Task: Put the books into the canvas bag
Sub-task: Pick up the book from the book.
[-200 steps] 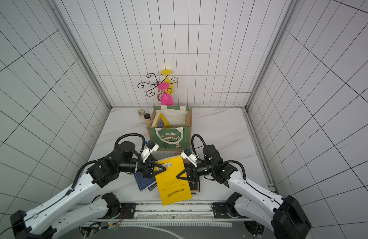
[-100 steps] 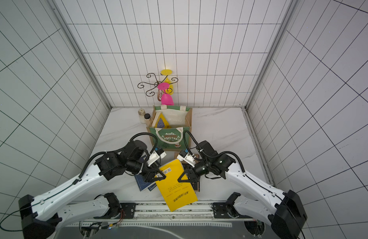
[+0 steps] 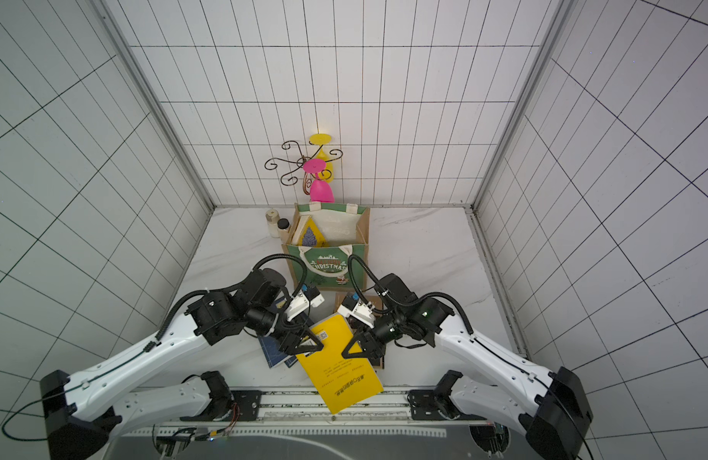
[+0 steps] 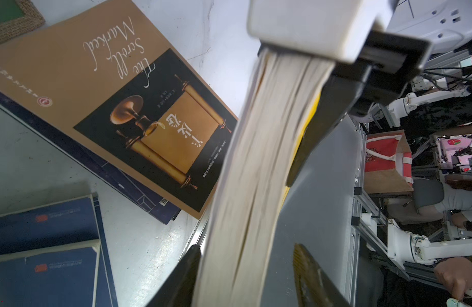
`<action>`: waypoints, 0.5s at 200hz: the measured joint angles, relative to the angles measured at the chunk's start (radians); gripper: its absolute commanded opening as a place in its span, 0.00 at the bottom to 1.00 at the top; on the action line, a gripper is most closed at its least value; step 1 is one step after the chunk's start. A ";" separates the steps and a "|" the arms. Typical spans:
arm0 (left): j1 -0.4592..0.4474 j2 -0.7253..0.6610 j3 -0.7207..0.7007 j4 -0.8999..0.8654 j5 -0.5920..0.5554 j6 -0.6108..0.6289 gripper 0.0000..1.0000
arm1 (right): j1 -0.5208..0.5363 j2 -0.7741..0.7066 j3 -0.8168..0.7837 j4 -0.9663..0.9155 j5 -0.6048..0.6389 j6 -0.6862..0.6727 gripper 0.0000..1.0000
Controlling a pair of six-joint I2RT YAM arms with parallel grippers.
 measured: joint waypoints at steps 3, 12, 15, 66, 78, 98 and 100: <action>0.000 0.001 0.001 0.006 0.001 -0.008 0.33 | 0.001 0.001 0.000 0.000 -0.001 -0.001 0.00; 0.000 0.002 0.005 0.018 0.005 0.000 0.27 | 0.005 0.003 0.000 -0.002 -0.002 -0.003 0.00; 0.000 0.002 0.005 0.024 0.006 -0.001 0.27 | 0.007 0.003 0.000 -0.002 -0.004 -0.004 0.00; -0.001 0.029 0.022 0.051 0.001 0.019 0.44 | 0.026 0.008 0.000 -0.006 -0.009 -0.011 0.00; -0.001 0.037 0.023 0.056 0.006 0.020 0.40 | 0.028 0.008 0.000 -0.008 -0.006 -0.011 0.00; -0.002 0.047 0.023 0.058 0.010 0.027 0.34 | 0.028 0.008 0.000 -0.013 0.001 -0.011 0.00; -0.002 0.047 0.023 0.058 0.010 0.028 0.33 | 0.028 0.008 0.000 -0.013 0.002 -0.011 0.00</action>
